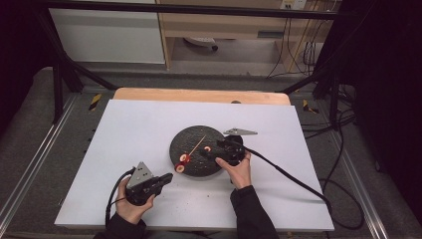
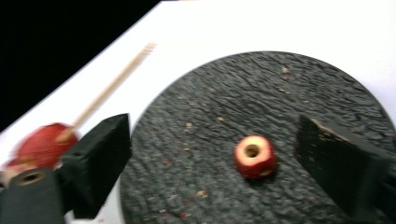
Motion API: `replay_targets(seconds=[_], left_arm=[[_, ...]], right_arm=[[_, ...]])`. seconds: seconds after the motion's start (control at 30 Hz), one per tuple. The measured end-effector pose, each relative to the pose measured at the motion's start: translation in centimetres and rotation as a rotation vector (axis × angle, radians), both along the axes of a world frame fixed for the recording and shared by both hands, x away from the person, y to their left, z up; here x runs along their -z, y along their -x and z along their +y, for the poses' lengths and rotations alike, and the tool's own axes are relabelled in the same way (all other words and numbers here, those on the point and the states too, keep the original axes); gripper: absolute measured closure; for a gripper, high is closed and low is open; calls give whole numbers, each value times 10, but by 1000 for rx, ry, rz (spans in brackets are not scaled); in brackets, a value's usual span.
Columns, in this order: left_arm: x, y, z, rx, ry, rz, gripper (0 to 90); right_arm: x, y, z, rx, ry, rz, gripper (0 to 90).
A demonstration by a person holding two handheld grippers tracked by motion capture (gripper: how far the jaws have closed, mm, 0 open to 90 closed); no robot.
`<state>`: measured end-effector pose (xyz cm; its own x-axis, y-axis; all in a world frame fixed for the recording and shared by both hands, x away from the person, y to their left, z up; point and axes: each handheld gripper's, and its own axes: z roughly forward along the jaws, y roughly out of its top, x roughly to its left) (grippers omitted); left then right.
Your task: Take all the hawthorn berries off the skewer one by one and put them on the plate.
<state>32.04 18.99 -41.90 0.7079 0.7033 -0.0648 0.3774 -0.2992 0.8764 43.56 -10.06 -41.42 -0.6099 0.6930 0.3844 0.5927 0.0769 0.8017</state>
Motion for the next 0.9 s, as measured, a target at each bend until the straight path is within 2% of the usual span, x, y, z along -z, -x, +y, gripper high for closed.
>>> replay_targets(seconds=[0.03, 0.1, 0.13, 0.37, 0.5, 0.7, 0.9], left_arm=[[0, 0, 0, -1, 0, -1, 884], [0, 0, 0, 0, -2, 0, 884], [1, 0, 0, -1, -2, 1, 884], [1, 0, -1, 0, -5, 2, 884], [2, 0, -3, 3, -9, 1, 885], [2, 0, -5, 8, -11, 2, 884], [2, 1, -6, 12, -13, -1, 885]], right_arm=[[-3, 5, 0, -13, -6, 3, 57], [-3, 7, 1, -17, -10, 4, 50], [-5, 13, 2, -28, -20, 1, 48], [-7, 26, 7, -55, -85, -13, 57], [-6, 29, 11, -61, -117, 1, 76], [-5, 31, 22, -87, -108, 5, 105], [-2, 31, 36, -113, -123, 6, 203]])
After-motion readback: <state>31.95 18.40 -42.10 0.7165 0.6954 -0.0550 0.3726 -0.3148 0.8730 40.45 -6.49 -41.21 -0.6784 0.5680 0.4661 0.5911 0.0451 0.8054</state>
